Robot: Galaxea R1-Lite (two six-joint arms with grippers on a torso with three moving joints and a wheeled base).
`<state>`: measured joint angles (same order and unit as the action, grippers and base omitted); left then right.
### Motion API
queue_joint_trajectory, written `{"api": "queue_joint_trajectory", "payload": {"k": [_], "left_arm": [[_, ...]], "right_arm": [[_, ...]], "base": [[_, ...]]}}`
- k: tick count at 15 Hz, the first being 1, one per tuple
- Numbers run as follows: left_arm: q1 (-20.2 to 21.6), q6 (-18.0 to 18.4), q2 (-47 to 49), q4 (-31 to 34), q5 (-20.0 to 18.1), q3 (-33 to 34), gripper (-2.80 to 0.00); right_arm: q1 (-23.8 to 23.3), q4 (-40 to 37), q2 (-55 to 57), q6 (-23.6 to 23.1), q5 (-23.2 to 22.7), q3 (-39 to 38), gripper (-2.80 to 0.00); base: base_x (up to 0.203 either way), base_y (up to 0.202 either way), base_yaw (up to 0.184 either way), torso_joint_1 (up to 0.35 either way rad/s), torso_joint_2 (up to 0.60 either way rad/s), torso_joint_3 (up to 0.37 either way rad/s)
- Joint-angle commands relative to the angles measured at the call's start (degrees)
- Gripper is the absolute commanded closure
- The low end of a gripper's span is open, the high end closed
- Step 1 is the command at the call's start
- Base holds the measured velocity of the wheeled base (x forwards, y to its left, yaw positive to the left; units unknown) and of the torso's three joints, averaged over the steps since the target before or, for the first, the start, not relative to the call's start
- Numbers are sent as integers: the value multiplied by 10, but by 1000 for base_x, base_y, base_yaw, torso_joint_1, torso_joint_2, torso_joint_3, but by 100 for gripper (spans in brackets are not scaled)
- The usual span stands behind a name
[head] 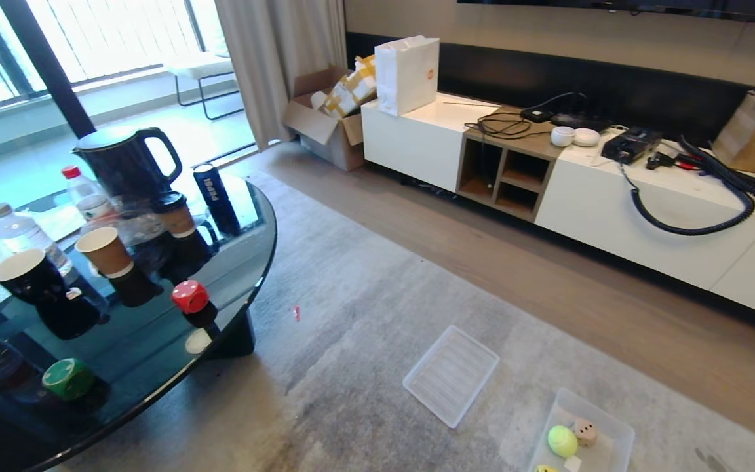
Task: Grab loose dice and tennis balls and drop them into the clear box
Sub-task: Pick up toys out of the box
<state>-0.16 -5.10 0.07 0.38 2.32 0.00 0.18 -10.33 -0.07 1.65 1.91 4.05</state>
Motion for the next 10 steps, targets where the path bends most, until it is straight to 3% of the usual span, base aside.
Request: {"api": "queue_joint_trajectory", "payload": {"k": [1, 10], "left_arm": [[0, -1, 0, 0, 0, 0, 0], [0, -4, 0, 0, 1, 0, 0]], "right_arm": [[0, 0, 1, 0, 0, -1, 0], [0, 0, 1, 0, 0, 0, 0]], "base": [[1, -9, 163, 1, 2, 7], [1, -9, 164, 2, 4, 2]]}}
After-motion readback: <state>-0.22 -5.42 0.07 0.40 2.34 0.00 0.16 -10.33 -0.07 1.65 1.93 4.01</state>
